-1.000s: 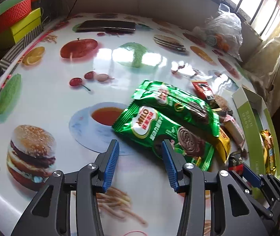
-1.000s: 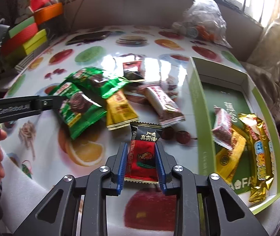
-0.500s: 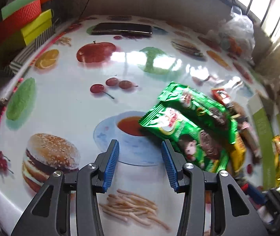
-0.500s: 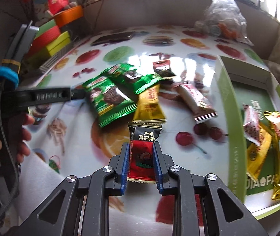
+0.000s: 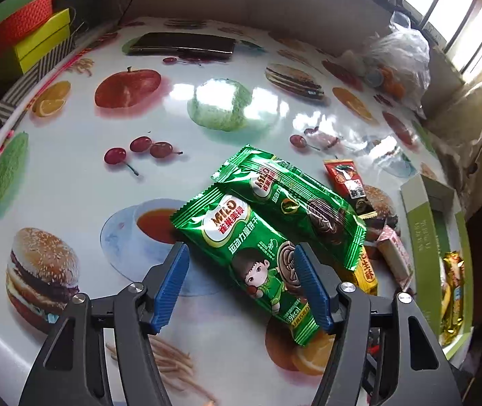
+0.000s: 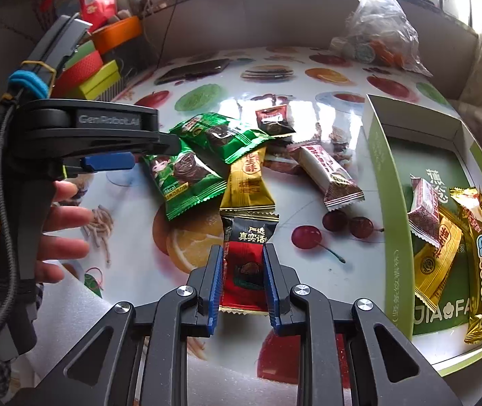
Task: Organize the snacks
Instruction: 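Grasp the red candy with the right gripper while the left grasps a green MILO pack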
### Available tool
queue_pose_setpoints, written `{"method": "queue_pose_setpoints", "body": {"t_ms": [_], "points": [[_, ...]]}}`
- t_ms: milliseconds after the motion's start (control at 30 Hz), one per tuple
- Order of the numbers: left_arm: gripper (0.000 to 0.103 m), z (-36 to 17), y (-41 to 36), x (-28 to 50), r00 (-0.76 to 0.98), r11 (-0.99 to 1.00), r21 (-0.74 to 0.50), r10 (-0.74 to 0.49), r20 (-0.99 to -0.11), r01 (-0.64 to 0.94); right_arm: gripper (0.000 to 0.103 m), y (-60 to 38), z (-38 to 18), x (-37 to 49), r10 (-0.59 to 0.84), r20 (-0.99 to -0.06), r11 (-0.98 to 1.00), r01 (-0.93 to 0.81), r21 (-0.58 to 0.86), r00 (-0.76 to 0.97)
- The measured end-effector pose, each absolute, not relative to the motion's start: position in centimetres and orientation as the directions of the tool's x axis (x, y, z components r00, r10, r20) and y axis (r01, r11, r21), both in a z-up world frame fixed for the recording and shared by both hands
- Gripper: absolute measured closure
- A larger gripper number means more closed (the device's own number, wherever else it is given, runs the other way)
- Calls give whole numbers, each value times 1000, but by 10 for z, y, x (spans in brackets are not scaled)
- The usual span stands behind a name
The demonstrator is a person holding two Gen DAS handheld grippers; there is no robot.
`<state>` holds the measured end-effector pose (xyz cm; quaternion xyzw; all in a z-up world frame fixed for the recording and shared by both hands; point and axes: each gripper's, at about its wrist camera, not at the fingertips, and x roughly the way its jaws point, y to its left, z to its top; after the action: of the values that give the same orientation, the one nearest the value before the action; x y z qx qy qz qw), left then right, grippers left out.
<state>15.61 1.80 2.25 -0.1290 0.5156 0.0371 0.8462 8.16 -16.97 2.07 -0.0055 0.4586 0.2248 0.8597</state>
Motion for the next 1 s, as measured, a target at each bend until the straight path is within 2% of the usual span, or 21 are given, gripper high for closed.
{"method": "queue_pose_setpoints", "body": {"t_ms": [400,733,1000], "points": [[38,14,9,171,414,969,-94,10,-910,-230,81,-182,17,85,413,-778,896,-365,253,474],[36,13,7,172,417,994,24,65,-907,-104,81,-182,18,85,402,-781,902,-355,246,478],[36,14,27,160,413,997,-3,32,-910,-82,81,-178,19,82,402,-783,900,-361,242,476]]}}
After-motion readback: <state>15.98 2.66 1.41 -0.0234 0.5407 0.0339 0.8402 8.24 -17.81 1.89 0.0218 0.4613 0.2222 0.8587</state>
